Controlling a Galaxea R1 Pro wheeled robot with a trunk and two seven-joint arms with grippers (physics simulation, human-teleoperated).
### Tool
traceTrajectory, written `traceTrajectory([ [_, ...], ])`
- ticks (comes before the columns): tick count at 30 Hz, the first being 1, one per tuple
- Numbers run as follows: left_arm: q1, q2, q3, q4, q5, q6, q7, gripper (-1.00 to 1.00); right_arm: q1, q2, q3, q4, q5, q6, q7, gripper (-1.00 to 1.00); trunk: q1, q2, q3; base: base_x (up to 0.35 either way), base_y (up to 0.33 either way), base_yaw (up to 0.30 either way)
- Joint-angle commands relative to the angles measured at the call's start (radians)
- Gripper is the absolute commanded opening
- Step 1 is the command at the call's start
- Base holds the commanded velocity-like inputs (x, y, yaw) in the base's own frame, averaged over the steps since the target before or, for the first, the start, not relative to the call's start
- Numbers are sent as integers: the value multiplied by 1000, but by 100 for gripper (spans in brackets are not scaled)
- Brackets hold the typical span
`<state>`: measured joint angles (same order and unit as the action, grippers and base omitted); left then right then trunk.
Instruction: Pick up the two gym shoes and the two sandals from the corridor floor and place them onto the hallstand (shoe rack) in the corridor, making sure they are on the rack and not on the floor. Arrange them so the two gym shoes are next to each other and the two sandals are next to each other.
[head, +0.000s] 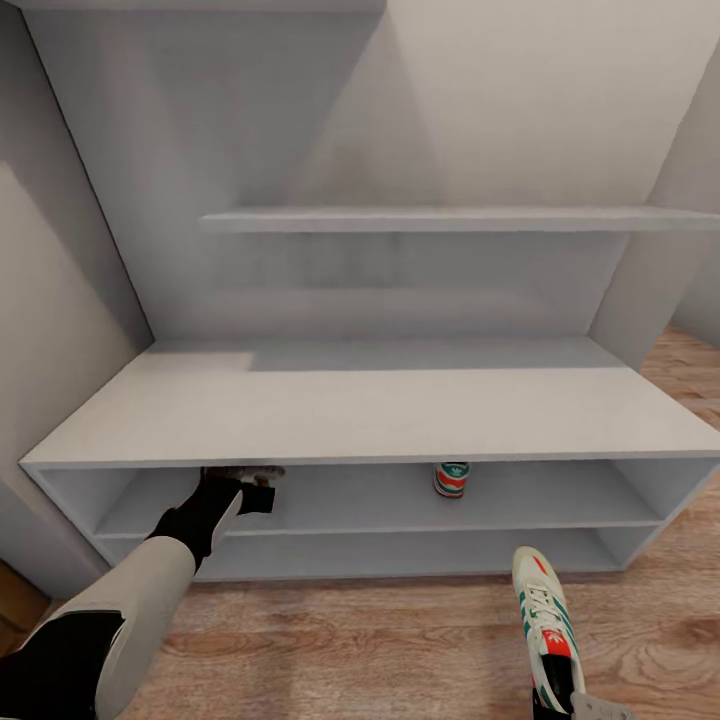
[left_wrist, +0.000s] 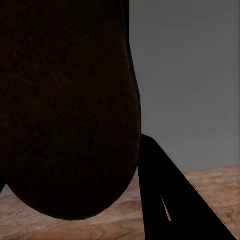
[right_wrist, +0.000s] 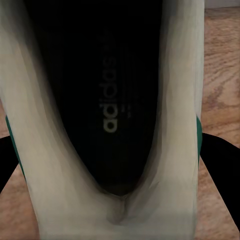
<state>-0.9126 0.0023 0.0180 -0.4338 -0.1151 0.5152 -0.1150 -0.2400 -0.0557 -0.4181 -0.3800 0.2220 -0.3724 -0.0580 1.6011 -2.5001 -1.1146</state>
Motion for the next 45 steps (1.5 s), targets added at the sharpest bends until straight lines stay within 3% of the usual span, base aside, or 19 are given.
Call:
traceTrajectory([
  [1, 0, 4, 2, -2, -10, 5, -10, -100, -1, 0, -5, 1, 11, -4, -3, -100, 0, 0, -1, 0, 0, 0],
  [3, 0, 12, 2, -2, -6, 6, -10, -100, -1, 0, -5, 1, 11, -3, -3, -100, 0, 0, -1, 0, 0, 0],
  [4, 0, 19, 2, -2, -5, 5, -11, 100, -1, 0, -5, 1, 11, -3, -3, -100, 0, 0, -1, 0, 0, 0],
  [9, 0, 40, 2, -2, -2, 5, -11, 100, -1, 0, -5, 1, 11, -3, -3, -100, 0, 0, -1, 0, 0, 0],
  [20, 1, 44, 2, -2, -2, 3, -11, 100, -1, 0, -5, 1, 11, -3, -3, -100, 0, 0, -1, -27, 0, 0],
  [45, 9, 43, 2, -2, 0, -5, -11, 100, -1, 0, -5, 1, 11, -3, -3, -100, 0, 0, -1, -278, -150, 0],
])
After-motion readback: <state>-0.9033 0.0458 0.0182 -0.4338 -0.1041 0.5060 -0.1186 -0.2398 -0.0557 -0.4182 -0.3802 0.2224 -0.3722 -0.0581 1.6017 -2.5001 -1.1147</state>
